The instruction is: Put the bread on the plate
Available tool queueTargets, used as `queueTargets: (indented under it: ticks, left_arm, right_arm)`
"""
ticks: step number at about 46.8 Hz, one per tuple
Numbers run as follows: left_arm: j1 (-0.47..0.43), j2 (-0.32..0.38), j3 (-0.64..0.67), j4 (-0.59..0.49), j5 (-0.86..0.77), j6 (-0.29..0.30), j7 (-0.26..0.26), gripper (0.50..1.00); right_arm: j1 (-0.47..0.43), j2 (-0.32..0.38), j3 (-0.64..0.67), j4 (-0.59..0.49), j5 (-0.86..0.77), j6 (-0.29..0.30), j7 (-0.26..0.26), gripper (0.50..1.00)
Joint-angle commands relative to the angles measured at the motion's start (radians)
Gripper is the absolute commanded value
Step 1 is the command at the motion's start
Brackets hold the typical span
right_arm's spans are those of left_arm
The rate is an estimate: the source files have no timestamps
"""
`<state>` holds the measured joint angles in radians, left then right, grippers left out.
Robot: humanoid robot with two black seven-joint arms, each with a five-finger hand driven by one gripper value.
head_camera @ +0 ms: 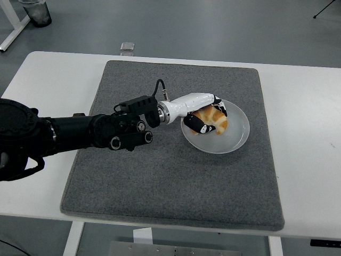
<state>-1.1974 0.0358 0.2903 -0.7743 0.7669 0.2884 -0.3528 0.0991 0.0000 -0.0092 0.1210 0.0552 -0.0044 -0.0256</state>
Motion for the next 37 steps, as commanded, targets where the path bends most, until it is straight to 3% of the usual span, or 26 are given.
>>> queueTargets:
  ticks: [1, 16, 29, 35, 37]
  left_arm:
    - [0.012, -0.002, -0.014, 0.006, -0.001, 0.0, 0.0, 0.711]
    - [0.019, -0.002, -0.033, 0.006, -0.001, 0.0, 0.0, 0.842]
    - [0.019, -0.002, -0.04, 0.003, -0.003, 0.0, 0.0, 0.898]
    - [0.024, -0.001, -0.137, -0.003, -0.004, -0.002, 0.0, 0.986]
    - [0.024, 0.003, -0.18, -0.002, -0.004, -0.006, 0.0, 0.988]
  right_arm:
    - [0.001, 0.0, 0.0, 0.0, 0.0, 0.0, -0.001, 0.952]
    - [-0.001, 0.0, 0.0, 0.0, 0.0, -0.002, 0.001, 0.952]
    - [-0.001, 0.0, 0.0, 0.0, 0.0, 0.0, -0.001, 0.952]
    - [-0.001, 0.0, 0.0, 0.0, 0.0, -0.002, 0.001, 0.952]
    - [-0.001, 0.0, 0.001, 0.0, 0.0, 0.0, -0.001, 0.952]
